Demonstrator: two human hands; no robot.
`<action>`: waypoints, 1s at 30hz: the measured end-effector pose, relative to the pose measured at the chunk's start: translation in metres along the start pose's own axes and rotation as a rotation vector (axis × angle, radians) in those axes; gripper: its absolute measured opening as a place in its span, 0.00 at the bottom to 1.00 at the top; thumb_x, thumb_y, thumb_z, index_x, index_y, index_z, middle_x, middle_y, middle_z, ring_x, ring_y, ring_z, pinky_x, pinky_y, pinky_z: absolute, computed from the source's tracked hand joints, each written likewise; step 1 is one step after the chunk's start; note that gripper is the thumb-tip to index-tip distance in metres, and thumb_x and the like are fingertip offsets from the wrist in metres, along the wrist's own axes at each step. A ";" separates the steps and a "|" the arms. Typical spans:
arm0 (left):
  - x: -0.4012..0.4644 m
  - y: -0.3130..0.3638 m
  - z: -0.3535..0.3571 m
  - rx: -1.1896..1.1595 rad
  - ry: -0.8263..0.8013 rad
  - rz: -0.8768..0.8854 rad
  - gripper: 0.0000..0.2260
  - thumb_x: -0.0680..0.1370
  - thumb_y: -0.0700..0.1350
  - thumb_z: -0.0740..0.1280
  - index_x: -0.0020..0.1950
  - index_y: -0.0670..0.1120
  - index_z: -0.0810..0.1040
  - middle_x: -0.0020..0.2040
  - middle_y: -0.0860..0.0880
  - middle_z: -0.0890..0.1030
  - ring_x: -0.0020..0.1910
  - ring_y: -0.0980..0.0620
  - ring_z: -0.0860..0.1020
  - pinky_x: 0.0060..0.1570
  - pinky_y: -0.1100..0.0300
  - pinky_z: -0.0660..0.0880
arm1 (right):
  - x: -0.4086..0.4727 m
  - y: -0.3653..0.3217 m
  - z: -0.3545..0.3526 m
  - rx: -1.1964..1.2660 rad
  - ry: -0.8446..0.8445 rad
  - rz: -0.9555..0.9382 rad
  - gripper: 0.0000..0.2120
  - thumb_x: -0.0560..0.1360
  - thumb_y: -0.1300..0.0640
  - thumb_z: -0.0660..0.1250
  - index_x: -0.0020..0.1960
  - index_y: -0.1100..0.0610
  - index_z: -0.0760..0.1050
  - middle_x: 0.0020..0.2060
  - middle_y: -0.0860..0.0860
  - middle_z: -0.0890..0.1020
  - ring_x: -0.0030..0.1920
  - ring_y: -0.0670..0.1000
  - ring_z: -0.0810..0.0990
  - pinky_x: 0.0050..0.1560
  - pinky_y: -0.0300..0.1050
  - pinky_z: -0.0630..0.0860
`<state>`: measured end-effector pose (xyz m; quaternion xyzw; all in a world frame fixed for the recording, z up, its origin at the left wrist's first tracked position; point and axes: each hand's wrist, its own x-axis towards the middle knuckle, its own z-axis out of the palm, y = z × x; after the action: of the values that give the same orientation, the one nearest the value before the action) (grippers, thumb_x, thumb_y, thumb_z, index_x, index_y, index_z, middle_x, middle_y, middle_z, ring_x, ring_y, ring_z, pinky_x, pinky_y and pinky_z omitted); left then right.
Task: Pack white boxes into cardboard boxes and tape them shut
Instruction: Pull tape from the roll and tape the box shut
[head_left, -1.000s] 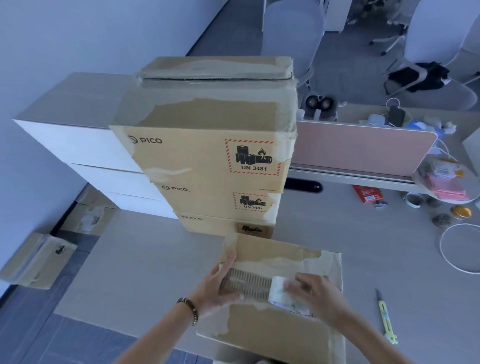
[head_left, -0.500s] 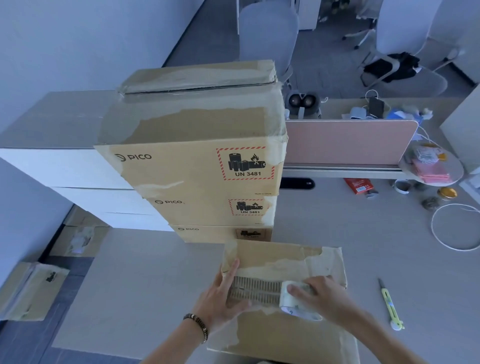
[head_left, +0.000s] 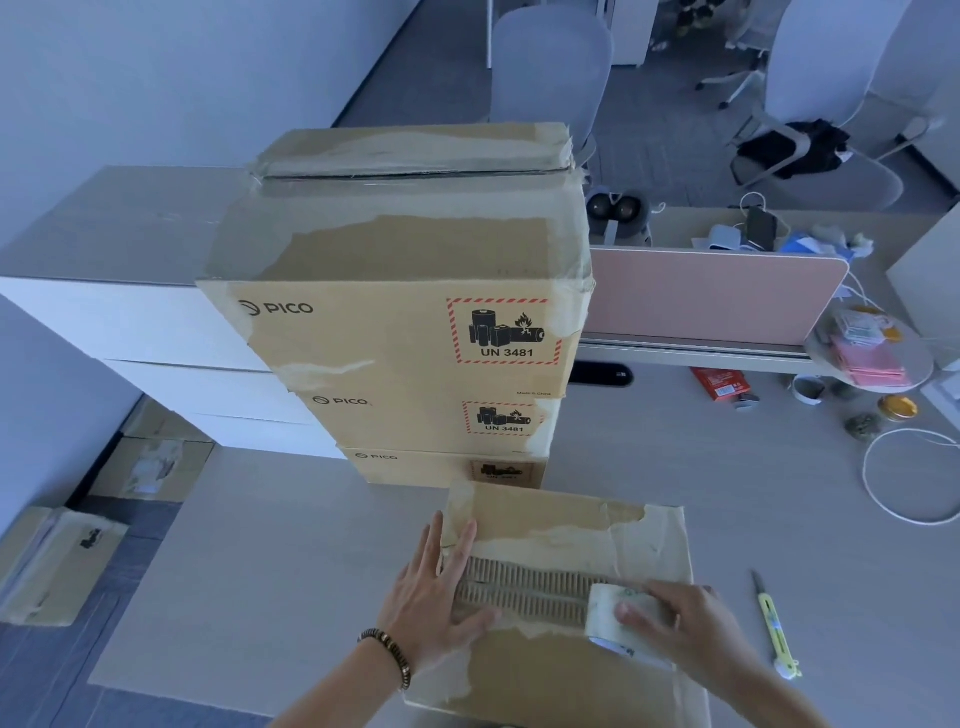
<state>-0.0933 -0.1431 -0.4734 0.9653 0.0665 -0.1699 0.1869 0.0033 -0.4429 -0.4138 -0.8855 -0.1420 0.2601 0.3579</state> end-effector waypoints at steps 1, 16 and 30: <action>0.000 0.000 0.000 0.004 -0.006 0.000 0.45 0.68 0.81 0.47 0.74 0.64 0.25 0.78 0.47 0.29 0.79 0.48 0.37 0.78 0.49 0.55 | 0.003 -0.001 -0.002 -0.077 0.038 -0.031 0.24 0.65 0.27 0.65 0.34 0.49 0.75 0.24 0.43 0.71 0.28 0.43 0.69 0.30 0.35 0.64; 0.002 0.012 0.004 0.253 0.127 0.095 0.54 0.70 0.80 0.53 0.78 0.38 0.59 0.80 0.37 0.52 0.79 0.35 0.52 0.69 0.30 0.53 | 0.017 0.013 0.004 -0.466 0.211 -0.167 0.31 0.70 0.26 0.55 0.29 0.53 0.60 0.20 0.47 0.68 0.33 0.52 0.74 0.30 0.45 0.69; 0.019 0.090 0.044 0.203 0.179 0.088 0.54 0.70 0.76 0.56 0.75 0.30 0.60 0.78 0.32 0.55 0.77 0.32 0.56 0.69 0.36 0.55 | 0.018 0.007 0.008 -0.481 0.195 -0.236 0.27 0.74 0.35 0.61 0.28 0.50 0.56 0.19 0.46 0.59 0.21 0.46 0.61 0.21 0.39 0.63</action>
<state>-0.0718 -0.2414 -0.4881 0.9925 0.0231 -0.0808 0.0889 0.0140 -0.4354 -0.4306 -0.9431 -0.2667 0.0888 0.1776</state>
